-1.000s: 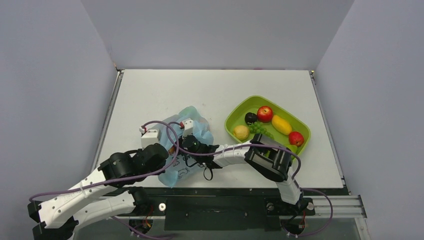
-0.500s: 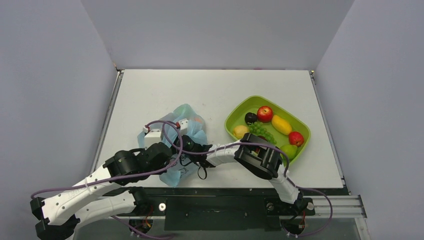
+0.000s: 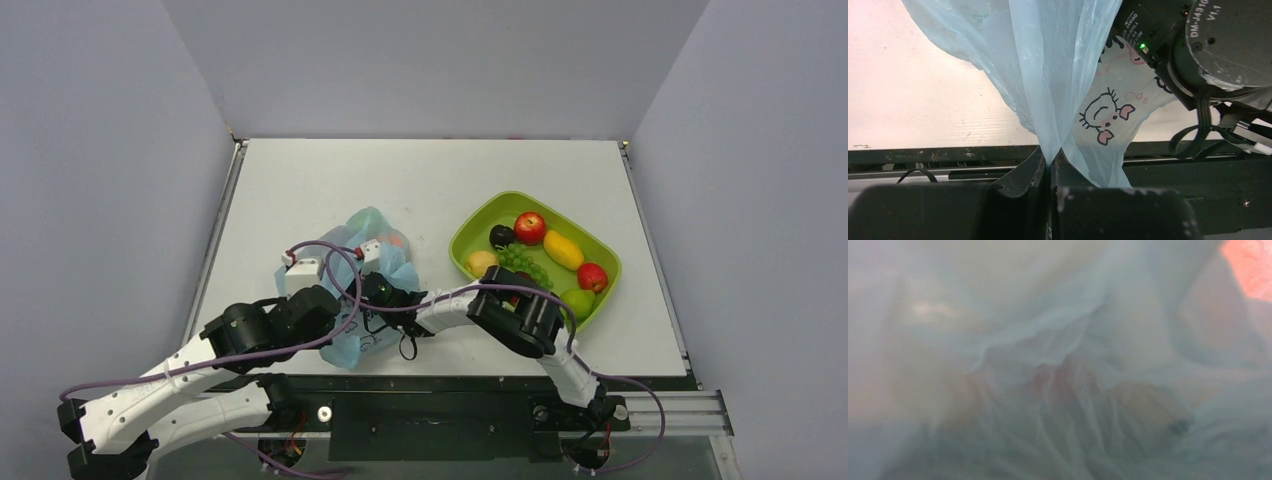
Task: Take the fake fruits out of the plastic bag
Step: Take out the fake fruit from the plastic bag.
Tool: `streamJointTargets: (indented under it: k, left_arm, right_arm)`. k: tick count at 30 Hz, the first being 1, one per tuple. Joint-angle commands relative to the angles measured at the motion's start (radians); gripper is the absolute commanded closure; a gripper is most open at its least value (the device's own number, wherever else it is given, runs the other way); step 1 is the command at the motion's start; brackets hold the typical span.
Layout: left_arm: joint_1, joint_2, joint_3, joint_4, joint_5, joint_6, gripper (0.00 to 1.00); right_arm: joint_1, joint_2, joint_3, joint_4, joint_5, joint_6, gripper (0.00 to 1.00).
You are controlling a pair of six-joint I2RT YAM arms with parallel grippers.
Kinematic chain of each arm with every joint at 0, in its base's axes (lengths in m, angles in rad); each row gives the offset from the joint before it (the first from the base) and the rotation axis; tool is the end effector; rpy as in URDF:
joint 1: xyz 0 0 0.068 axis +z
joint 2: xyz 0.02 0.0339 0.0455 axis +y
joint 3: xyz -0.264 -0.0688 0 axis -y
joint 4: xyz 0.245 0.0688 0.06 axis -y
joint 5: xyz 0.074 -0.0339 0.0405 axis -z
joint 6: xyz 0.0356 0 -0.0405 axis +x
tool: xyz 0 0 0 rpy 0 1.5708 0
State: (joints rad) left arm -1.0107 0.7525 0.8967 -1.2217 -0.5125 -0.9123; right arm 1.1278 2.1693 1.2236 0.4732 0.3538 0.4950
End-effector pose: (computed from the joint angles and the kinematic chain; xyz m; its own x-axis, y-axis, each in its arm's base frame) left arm 0.0737 -0.0846 0.2960 -0.7727 -0.0652 -0.6314 0.0062 0.9939 -0.1102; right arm 0.2068 0.4070 0.1192 -0.5114 -0.0384 -0.8585 -0.5367 0.7944 0.2842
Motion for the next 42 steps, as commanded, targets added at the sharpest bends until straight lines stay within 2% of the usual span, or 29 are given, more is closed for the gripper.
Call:
streamJointTargets:
  k: [1, 7, 8, 22, 32, 42]
  left_arm:
    - [0.006, 0.008, 0.024, 0.027, -0.004, 0.004, 1.00]
    - [0.009, 0.044, 0.031, 0.015, -0.015, -0.004, 1.00]
    - [0.010, 0.051, 0.030, 0.014, -0.016, -0.004, 1.00]
    - [0.044, 0.027, 0.043, 0.011, -0.033, -0.012, 1.00]
    - [0.057, -0.039, 0.034, 0.143, -0.064, 0.089, 1.00]
    - [0.057, -0.044, 0.002, 0.181, -0.070, 0.107, 1.00]
  right_arm:
    - [-0.004, -0.105, -0.061, 0.078, 0.006, -0.060, 0.75]
    - [0.003, -0.287, -0.148, 0.091, -0.045, -0.055, 0.99]
    - [0.003, -0.304, -0.155, 0.088, -0.051, -0.054, 1.00]
    - [0.018, -0.563, -0.255, 0.056, -0.215, 0.038, 1.00]
    - [0.078, -0.739, -0.271, -0.082, -0.216, 0.023, 1.00]
    - [0.084, -0.888, -0.273, -0.191, -0.164, 0.012, 1.00]
